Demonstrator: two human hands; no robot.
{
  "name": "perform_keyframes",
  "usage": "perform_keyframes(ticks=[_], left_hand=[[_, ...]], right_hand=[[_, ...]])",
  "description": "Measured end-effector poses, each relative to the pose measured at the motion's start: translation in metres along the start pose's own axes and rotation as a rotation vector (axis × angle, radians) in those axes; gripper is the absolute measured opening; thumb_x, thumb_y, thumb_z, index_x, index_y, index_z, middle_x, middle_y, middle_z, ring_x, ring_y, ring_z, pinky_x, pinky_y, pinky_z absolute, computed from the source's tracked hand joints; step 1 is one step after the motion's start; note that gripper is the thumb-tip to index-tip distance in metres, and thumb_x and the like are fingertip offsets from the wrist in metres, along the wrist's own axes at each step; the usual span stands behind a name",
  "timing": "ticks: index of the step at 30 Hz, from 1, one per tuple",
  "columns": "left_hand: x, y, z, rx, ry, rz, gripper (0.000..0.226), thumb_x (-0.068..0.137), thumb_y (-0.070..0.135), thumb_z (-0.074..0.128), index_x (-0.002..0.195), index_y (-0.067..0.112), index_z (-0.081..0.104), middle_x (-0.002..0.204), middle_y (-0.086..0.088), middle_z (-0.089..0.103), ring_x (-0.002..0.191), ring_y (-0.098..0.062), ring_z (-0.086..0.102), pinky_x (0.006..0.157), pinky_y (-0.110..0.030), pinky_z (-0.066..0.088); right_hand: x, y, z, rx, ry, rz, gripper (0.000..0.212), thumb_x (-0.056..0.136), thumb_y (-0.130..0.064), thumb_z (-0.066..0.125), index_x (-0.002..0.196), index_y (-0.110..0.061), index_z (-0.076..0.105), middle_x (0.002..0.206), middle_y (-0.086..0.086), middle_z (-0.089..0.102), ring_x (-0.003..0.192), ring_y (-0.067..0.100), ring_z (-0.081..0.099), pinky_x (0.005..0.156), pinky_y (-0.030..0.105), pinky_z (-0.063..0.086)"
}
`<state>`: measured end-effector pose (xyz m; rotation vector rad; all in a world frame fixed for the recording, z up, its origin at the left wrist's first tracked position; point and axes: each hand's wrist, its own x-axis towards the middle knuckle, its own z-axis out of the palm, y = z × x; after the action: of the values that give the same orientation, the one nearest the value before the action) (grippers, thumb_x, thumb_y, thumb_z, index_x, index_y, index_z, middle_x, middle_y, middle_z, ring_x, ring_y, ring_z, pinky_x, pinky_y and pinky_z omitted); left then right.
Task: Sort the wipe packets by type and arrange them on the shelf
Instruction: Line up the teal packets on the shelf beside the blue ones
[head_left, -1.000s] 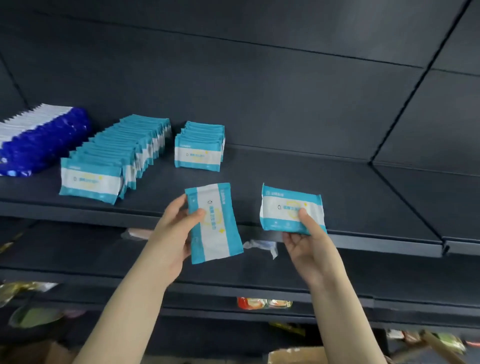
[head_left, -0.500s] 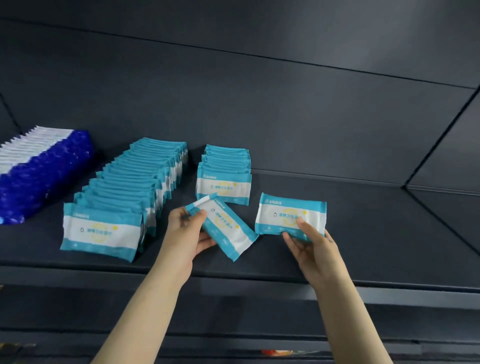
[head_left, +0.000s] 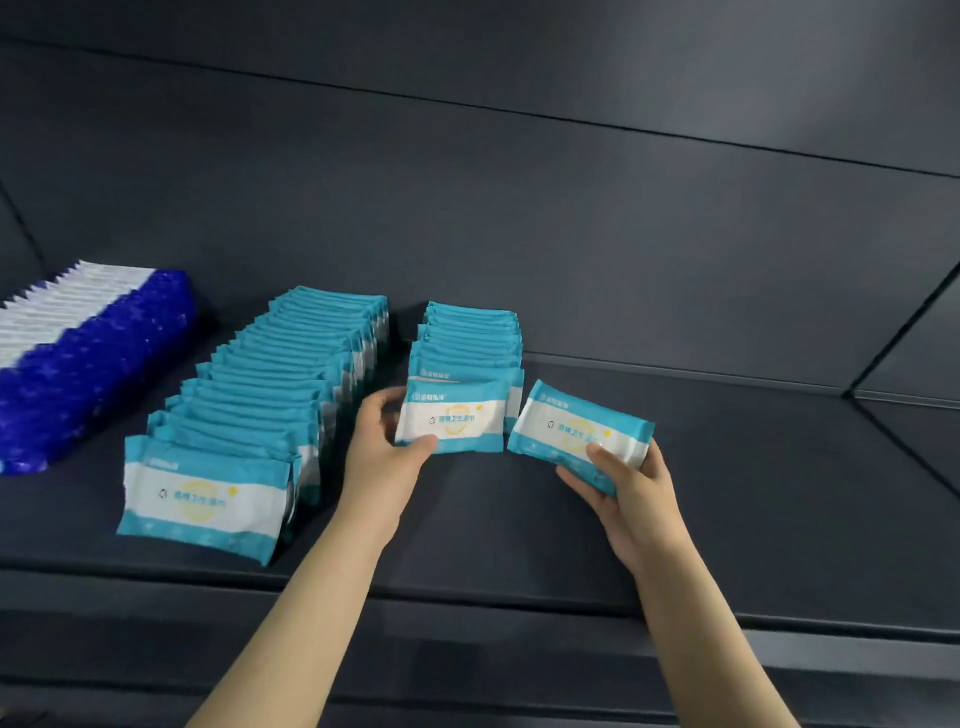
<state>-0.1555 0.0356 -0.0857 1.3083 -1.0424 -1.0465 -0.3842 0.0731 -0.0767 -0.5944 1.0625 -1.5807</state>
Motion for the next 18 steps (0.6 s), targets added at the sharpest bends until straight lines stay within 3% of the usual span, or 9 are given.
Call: perform_keyframes(ticks=[4,9,12,13,16,18], left_hand=[[0.013,0.001,0.005,0.294,0.034,0.136,0.048,0.085,0.008,0.069,0.125,0.024,0.049,0.109,0.01,0.061,0.09,0.001,0.058,0.068,-0.019,0.046],[0.025,0.002,0.005,0.346,0.092,0.184,0.024,0.089,0.012,0.068,0.104,0.023,0.054,0.09,0.018,0.055,0.08,0.004,0.053,0.061,-0.009,0.037],[0.03,0.001,0.005,0.351,0.116,0.215,0.013,0.094,0.009,0.06,0.102,0.02,0.057,0.089,0.013,0.057,0.08,-0.002,0.054,0.064,-0.008,0.038],[0.033,0.0,0.004,0.337,0.126,0.217,0.012,0.095,0.009,0.058,0.102,0.019,0.057,0.09,0.012,0.057,0.084,-0.007,0.056,0.069,-0.012,0.042],[0.039,-0.002,0.0,0.259,0.135,0.209,0.015,0.098,0.008,0.053,0.1,0.022,0.057,0.091,0.018,0.057,0.091,-0.016,0.06,0.083,-0.043,0.056],[0.041,-0.002,-0.002,0.235,0.127,0.194,0.016,0.099,0.008,0.051,0.099,0.022,0.058,0.091,0.018,0.057,0.087,-0.012,0.06,0.083,-0.049,0.056]], right_hand=[[0.007,0.0,0.0,-0.005,-0.043,-0.031,0.032,0.094,0.004,0.057,0.122,-0.009,0.053,0.118,0.012,0.07,0.109,0.027,0.069,0.087,0.044,0.059],[0.011,0.007,0.011,-0.149,-0.156,-0.063,0.033,0.094,0.005,0.058,0.125,-0.007,0.052,0.119,0.012,0.07,0.109,0.027,0.069,0.089,0.044,0.058],[0.017,0.017,0.026,-0.247,-0.153,-0.078,0.03,0.094,0.005,0.059,0.118,-0.012,0.053,0.116,0.01,0.07,0.107,0.024,0.07,0.086,0.041,0.059],[0.021,0.021,0.031,-0.277,-0.139,-0.09,0.03,0.094,0.004,0.06,0.117,-0.014,0.053,0.116,0.009,0.07,0.106,0.022,0.07,0.086,0.04,0.059],[0.028,0.028,0.045,-0.337,-0.151,-0.123,0.032,0.095,0.001,0.06,0.12,-0.018,0.052,0.117,0.005,0.069,0.106,0.019,0.07,0.087,0.039,0.059],[0.029,0.032,0.052,-0.348,-0.186,-0.131,0.031,0.095,0.0,0.06,0.119,-0.018,0.053,0.116,0.003,0.07,0.106,0.018,0.07,0.085,0.037,0.06]])
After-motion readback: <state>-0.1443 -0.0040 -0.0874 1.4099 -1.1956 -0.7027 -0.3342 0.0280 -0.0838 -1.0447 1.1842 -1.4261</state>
